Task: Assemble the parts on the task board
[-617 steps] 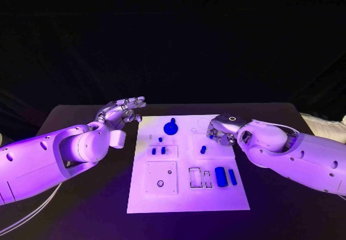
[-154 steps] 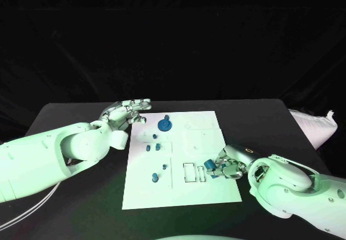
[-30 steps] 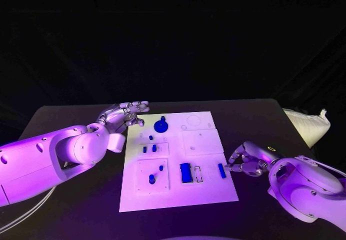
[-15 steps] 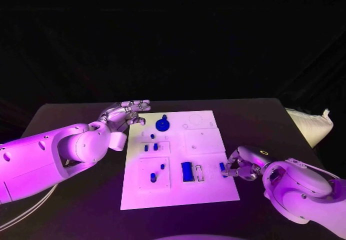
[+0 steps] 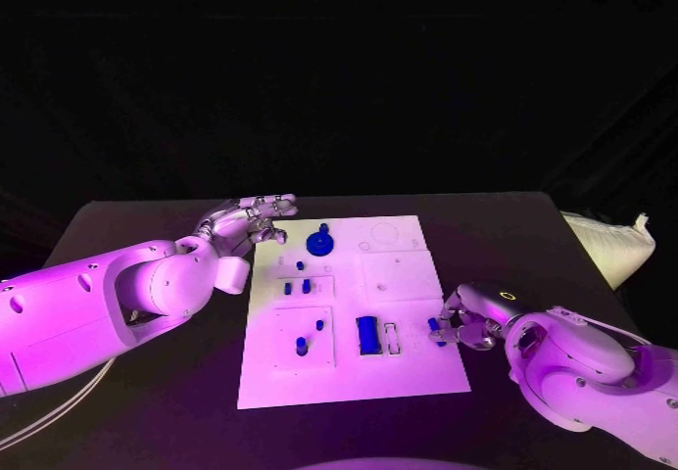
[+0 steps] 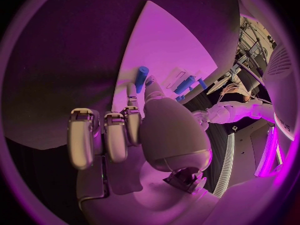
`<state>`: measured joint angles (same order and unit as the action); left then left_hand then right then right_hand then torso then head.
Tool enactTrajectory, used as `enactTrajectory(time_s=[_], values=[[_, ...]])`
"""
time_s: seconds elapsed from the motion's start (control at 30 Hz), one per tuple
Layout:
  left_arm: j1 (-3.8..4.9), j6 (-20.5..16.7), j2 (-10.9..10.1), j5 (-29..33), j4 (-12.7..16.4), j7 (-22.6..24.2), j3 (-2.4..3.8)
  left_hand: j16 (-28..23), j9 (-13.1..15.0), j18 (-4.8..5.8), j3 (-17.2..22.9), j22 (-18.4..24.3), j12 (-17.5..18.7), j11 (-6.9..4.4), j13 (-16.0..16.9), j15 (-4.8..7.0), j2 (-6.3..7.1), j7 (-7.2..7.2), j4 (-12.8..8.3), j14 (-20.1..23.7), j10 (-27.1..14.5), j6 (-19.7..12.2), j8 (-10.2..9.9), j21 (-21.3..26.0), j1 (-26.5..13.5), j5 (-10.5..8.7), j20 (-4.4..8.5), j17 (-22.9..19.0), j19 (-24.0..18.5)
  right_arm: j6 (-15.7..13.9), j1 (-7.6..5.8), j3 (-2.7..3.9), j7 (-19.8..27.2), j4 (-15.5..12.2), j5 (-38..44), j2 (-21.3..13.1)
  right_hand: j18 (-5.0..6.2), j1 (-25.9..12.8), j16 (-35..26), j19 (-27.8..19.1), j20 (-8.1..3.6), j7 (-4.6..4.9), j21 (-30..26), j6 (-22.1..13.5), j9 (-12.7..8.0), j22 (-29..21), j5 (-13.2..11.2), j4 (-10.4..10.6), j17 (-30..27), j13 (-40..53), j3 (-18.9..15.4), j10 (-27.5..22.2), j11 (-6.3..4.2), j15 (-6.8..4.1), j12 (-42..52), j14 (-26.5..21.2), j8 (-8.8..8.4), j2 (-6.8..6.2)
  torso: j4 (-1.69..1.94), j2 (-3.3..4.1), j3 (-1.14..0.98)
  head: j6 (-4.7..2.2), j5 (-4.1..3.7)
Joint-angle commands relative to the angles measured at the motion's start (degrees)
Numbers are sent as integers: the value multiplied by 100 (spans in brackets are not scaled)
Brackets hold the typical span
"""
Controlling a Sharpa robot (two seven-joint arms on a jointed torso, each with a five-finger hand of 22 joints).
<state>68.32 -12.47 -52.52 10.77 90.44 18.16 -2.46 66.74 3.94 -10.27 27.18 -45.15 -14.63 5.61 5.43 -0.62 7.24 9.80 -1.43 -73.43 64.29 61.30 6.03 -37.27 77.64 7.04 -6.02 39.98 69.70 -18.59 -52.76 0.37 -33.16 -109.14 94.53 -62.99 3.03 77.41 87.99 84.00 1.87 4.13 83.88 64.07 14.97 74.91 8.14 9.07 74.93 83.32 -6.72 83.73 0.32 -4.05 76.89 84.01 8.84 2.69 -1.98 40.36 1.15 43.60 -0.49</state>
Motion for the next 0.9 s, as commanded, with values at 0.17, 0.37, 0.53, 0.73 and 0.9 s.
enactTrajectory(time_s=[0.17, 0.37, 0.53, 0.73, 0.9], values=[[1, 112, 1, -21, 16, 20, 3, -24, 4, -19, 0, 9, -38, -7, 8, -3, -53, 8, -34, 40, -58, -51, 37, 32, -15, -19, -30, -15, 15, 902, 66, -37, -86, 120, 680, 136, -122, 579, 44, 310, -34, -27, 46, 101, -63, 845, -459, -330, 1212, -81, 394, 187, -107, -51, -54, 540, -53, 105, -1, 1, 0, 20, 24], [1, 108, 0, -21, 17, 18, 3, -24, 4, -19, 0, 9, -38, -7, 8, -3, -53, 8, -34, 40, -58, -51, 37, 32, -15, -19, -30, -15, 15, 1338, 87, -43, -105, 166, 1107, 216, -134, 840, 68, 323, -38, -13, 78, 168, -91, 887, -497, -615, 1260, -95, 657, 168, -97, -44, -100, 548, -78, 39, 1, -5, 0, 29, 19], [1, 107, 0, -21, 16, 17, 3, -24, 4, -19, 0, 9, -38, -7, 8, -3, -53, 8, -34, 40, -58, -51, 37, 32, -15, -19, -30, -15, 15, 1399, 94, -46, -113, 177, 1234, 248, -137, 914, 75, 327, -37, -20, 87, 233, -102, 901, -406, -744, 1275, -90, 857, 170, -105, -47, -102, 551, -83, 89, -2, -6, -1, 29, 17], [1, 110, 2, -21, 17, 17, 3, -22, 4, -19, -1, 10, -47, -8, 8, -3, -58, 7, -35, 40, -62, -51, 40, 34, -17, -18, -30, -15, 16, 914, 97, -47, -108, 149, 1050, 252, -147, 553, 91, 346, -41, -62, 120, 246, -121, 940, -232, -631, 1306, -26, 1121, 229, -126, -59, 6, 557, -131, 174, -7, -6, -4, 32, 23], [1, 112, 3, -21, 16, 17, 2, -22, 4, -19, -1, 10, -47, -8, 8, -3, -58, 7, -35, 40, -62, -51, 40, 34, -17, -18, -30, -15, 16, 129, 97, -41, -91, 51, 315, 208, -150, 265, 101, 355, -52, -58, 133, 254, -139, 957, -65, -488, 1324, -11, 1429, 244, -131, -67, 14, 561, -178, 173, 2, -5, -6, 29, 26]])
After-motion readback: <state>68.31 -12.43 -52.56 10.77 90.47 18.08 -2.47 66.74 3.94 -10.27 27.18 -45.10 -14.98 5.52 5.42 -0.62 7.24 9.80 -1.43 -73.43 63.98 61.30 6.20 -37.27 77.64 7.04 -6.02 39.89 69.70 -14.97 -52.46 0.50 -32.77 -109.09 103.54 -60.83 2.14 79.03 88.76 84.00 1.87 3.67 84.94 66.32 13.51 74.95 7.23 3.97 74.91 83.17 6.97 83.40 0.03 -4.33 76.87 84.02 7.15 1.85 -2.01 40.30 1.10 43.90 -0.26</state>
